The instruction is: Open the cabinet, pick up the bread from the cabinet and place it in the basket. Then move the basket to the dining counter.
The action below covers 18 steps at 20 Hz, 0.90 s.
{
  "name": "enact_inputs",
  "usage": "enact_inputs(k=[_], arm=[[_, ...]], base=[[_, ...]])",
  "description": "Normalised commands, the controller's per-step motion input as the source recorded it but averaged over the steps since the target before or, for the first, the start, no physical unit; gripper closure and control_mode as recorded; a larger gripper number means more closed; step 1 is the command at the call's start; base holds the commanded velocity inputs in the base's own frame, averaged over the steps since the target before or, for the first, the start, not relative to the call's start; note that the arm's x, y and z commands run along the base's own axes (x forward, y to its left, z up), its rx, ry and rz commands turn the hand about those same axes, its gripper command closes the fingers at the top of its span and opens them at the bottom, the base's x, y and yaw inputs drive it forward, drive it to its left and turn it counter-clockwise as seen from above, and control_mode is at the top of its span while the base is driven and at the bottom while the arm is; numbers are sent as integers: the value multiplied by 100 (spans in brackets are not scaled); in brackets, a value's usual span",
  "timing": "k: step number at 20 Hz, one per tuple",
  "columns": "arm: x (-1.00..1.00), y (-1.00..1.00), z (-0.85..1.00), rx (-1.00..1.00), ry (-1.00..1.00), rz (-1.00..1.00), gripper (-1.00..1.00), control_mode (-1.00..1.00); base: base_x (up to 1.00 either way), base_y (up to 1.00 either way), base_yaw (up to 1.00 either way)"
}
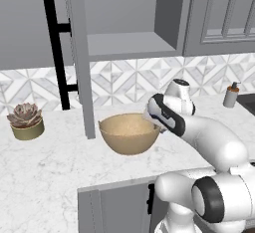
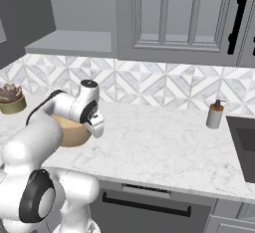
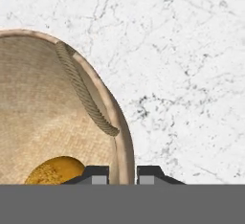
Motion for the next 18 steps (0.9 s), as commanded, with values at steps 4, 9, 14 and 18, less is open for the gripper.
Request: enact_inputs(k=[4,9,14,18], arm=[[-35,-10,72,19,-5,0,100,-100],[-38,-11,67,17,-9,0,100,-100],[-41,-31,43,2,-6,-2,100,-100],[-58,-58,34,-1,-13,-2,100,-100]], base=[[0,0,0],[0,0,0],[0,0,0],[0,0,0]])
